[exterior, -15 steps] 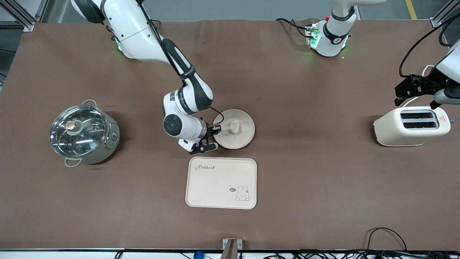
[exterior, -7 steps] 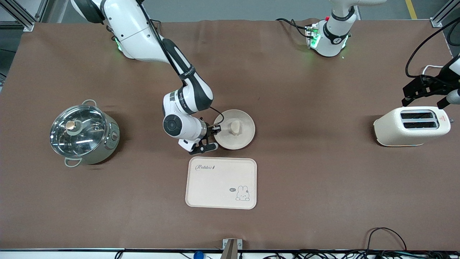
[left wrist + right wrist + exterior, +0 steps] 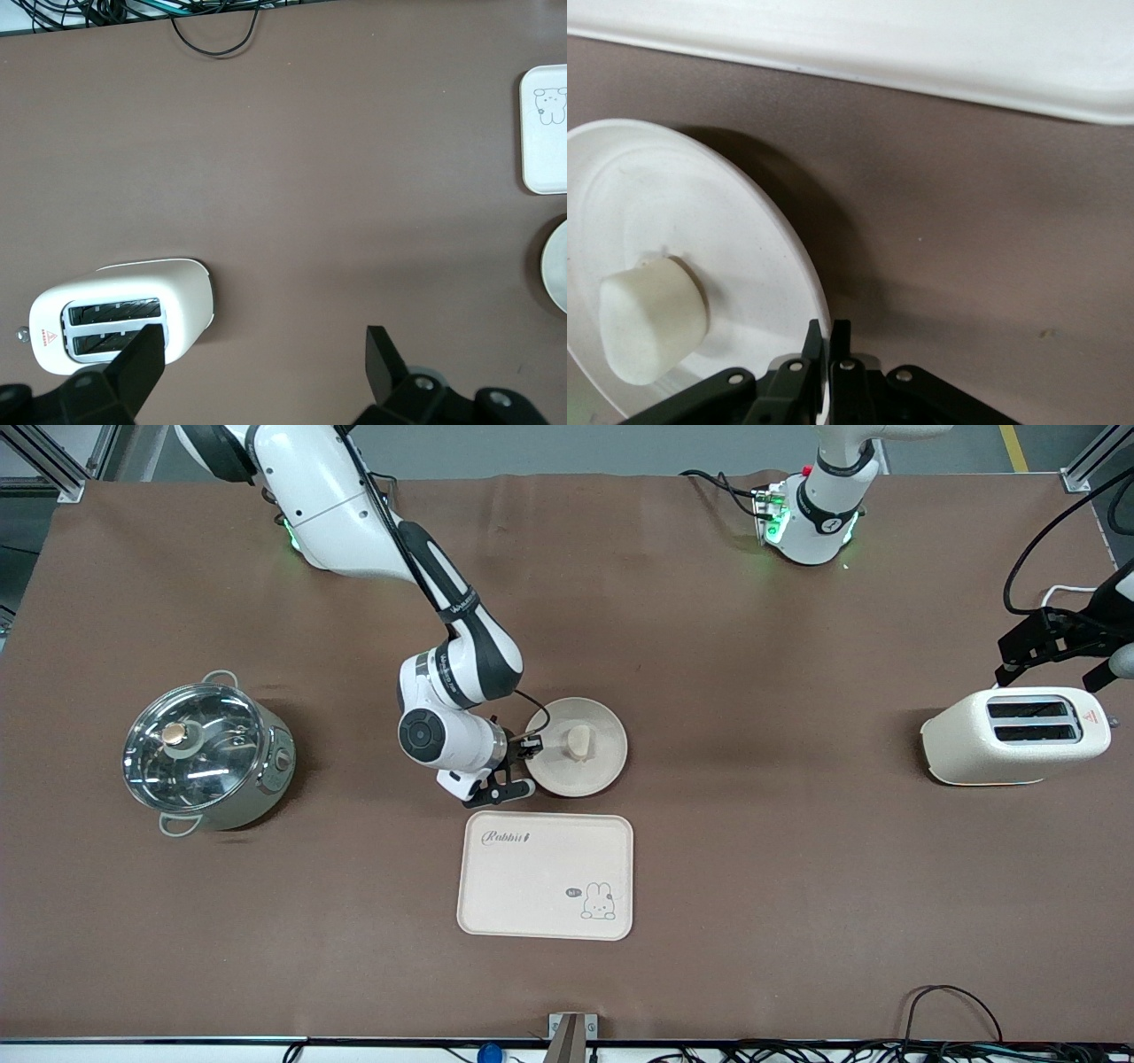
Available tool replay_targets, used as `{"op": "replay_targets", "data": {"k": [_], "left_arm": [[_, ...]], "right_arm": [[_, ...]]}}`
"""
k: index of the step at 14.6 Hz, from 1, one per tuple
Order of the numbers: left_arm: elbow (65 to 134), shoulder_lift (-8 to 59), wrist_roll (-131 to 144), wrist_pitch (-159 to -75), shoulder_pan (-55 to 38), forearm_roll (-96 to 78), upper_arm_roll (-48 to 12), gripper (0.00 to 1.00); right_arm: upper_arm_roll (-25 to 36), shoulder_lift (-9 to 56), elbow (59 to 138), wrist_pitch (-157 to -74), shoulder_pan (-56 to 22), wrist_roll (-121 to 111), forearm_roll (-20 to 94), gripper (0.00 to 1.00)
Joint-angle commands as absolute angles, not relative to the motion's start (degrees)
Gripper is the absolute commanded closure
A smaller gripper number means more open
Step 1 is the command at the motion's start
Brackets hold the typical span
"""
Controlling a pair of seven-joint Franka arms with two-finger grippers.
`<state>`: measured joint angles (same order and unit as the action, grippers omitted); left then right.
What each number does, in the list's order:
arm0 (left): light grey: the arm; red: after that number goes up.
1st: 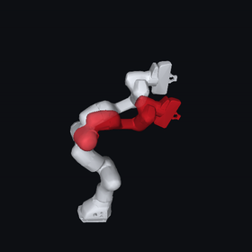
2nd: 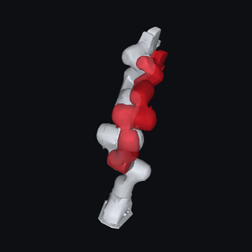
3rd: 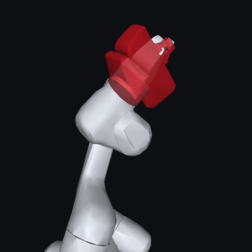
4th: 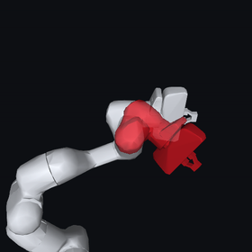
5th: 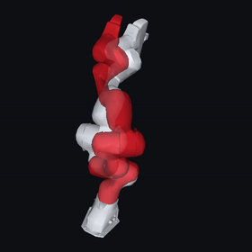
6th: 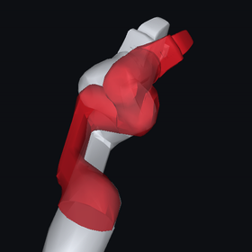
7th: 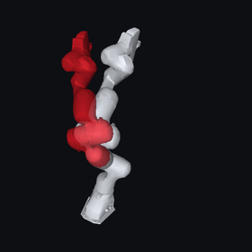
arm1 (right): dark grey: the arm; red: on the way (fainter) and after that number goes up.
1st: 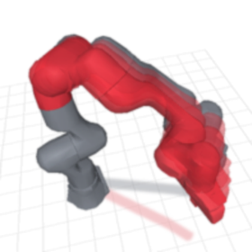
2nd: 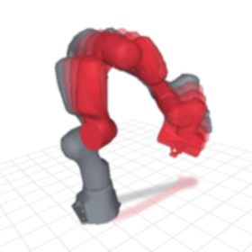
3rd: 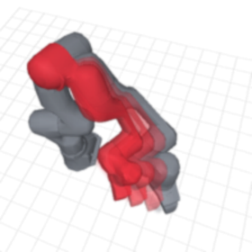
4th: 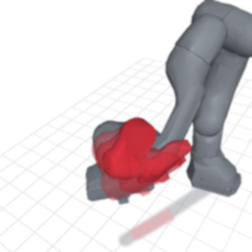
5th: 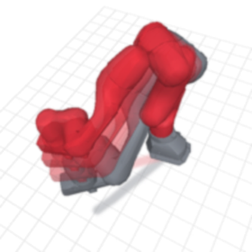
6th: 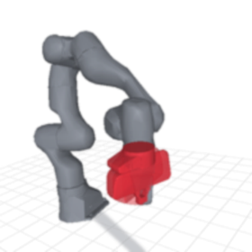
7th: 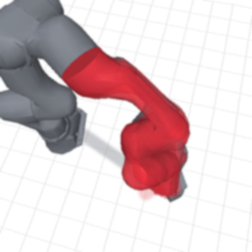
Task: Place bun in plate and plate on tray
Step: 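Slide the plate with the right gripper onto the white Rabbit tray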
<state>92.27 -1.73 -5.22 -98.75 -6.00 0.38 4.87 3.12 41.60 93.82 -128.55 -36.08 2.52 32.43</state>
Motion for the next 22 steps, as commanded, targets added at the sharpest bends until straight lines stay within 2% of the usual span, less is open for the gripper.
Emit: {"op": "replay_targets", "data": {"k": [1, 4, 10, 15, 22], "left_arm": [[91.3, -1.8, -5.2, -97.6, -6.2, -0.5, 5.0, 0.0], [91.5, -1.8, -6.1, -96.8, -5.8, -0.5, 5.3, 0.0], [91.6, -1.6, -6.2, -96.4, -5.3, -0.4, 5.3, 0.0], [91.6, -1.5, -5.2, -96.4, -5.3, -0.4, 5.3, 0.0], [92.5, -2.2, -5.8, -96.4, -5.4, -1.7, 4.9, 0.0]], "right_arm": [[2.9, 39.2, 94.2, -125.3, -33.8, 2.5, 33.4, 0.99], [2.7, 38.2, 92.6, -123.4, -31.1, 2.5, 35.9, 0.99], [2.9, 39.5, 83.9, -122.7, -27.2, 4.5, 42.1, 0.99], [3.0, 46.4, 74.0, -123.2, -24.3, 5.3, 42.2, 0.99], [2.8, 56.5, 65.6, -130.1, -23.2, 5.3, 42.7, 0.99]]}}
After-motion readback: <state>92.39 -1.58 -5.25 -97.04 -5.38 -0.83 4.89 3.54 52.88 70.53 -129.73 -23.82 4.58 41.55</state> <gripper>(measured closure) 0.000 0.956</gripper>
